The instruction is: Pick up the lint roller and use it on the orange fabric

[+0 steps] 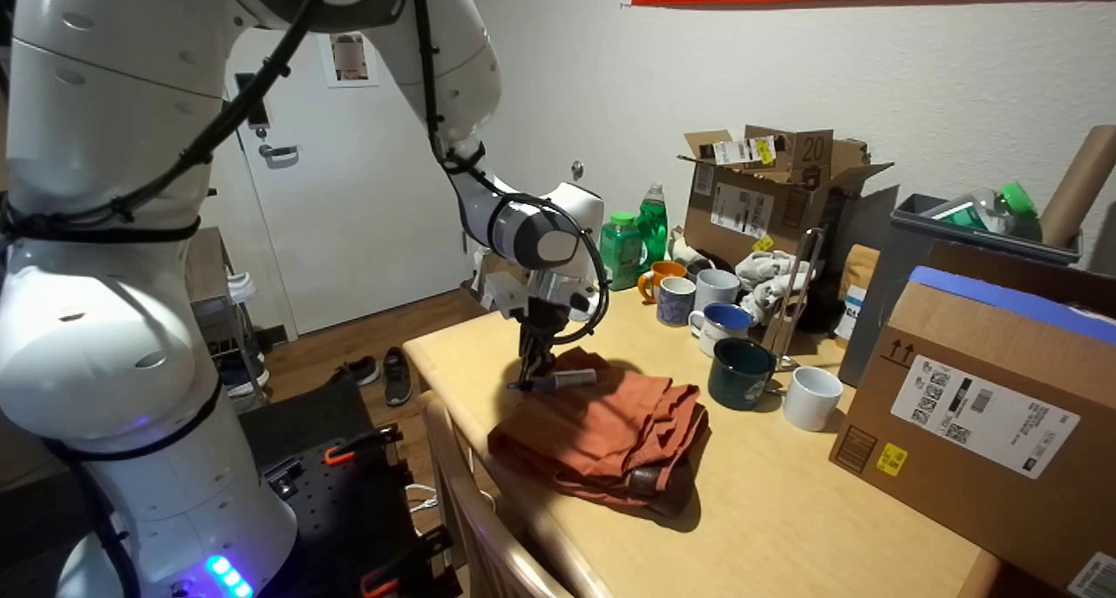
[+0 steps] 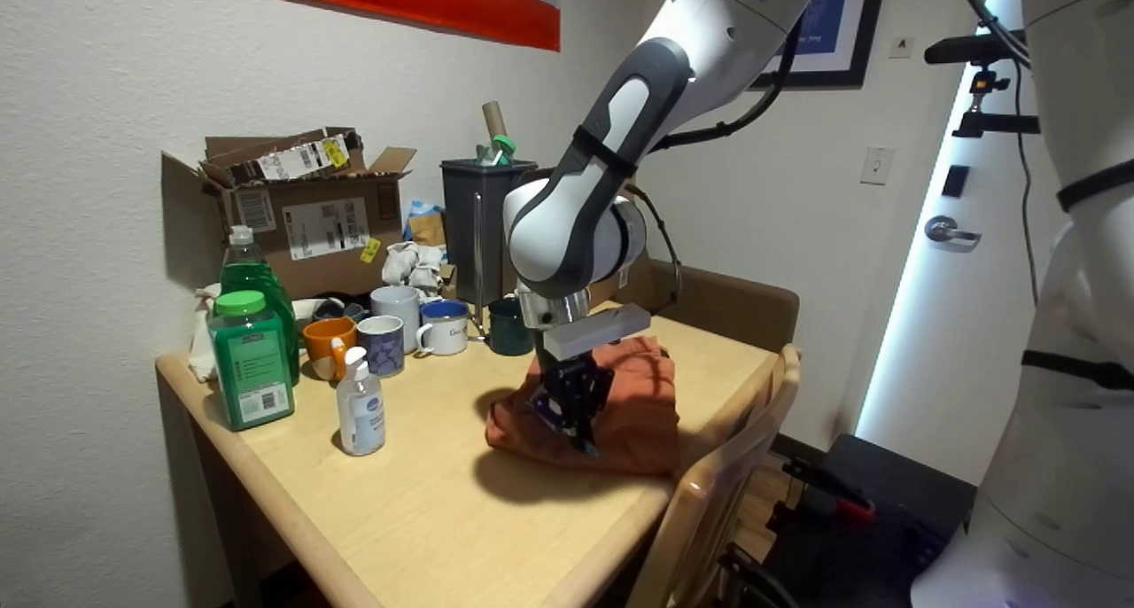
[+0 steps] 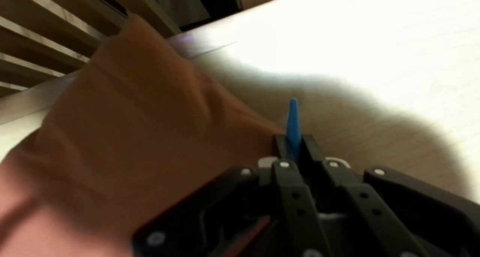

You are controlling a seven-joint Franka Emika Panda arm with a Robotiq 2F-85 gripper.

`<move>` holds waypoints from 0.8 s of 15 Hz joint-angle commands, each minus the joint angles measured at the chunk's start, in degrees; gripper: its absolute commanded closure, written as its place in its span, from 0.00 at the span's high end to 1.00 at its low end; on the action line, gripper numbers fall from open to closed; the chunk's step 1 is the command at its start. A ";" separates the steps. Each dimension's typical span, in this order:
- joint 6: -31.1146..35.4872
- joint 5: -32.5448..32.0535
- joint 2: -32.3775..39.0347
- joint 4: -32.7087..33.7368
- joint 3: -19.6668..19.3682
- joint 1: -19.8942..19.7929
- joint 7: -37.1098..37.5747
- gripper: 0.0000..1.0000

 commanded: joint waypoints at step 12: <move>0.18 9.80 -4.37 -4.94 -0.42 -8.20 -14.14 0.04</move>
